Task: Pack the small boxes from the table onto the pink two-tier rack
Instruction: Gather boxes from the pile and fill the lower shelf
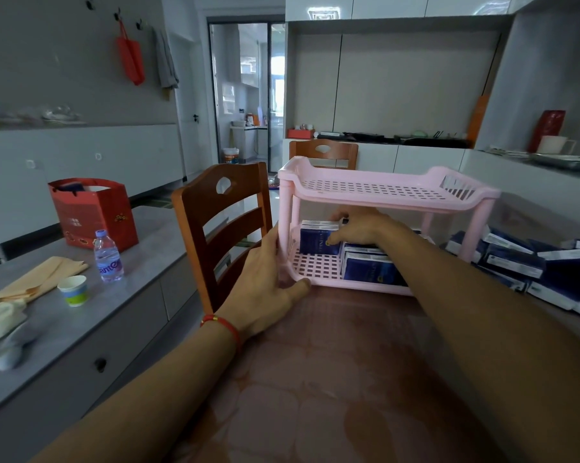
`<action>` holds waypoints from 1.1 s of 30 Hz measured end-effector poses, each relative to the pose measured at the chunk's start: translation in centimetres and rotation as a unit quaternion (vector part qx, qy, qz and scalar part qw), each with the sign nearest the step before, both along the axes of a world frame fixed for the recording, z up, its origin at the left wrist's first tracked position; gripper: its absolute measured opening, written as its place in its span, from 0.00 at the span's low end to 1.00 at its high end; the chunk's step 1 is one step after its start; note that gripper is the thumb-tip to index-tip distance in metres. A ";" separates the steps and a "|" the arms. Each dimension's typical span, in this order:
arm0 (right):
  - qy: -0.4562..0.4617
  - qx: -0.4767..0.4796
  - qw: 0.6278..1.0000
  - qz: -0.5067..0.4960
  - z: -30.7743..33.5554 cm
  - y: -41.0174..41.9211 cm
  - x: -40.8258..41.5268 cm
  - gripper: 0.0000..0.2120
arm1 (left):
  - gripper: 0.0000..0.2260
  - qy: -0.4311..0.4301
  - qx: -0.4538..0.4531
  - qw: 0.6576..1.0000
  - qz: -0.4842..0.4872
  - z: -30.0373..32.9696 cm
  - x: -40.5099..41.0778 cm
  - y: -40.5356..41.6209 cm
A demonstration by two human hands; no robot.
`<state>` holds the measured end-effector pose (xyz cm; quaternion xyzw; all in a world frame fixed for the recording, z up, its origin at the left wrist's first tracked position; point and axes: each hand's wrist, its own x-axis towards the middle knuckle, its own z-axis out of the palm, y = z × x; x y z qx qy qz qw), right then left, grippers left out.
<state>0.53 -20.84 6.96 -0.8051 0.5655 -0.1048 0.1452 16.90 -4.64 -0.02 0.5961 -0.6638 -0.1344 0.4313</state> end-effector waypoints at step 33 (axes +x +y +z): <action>-0.003 -0.076 0.995 0.060 0.2 3.1 -2.2 0.34 | 0.45 -0.022 0.001 1.000 0.008 0.0 0.3 0.1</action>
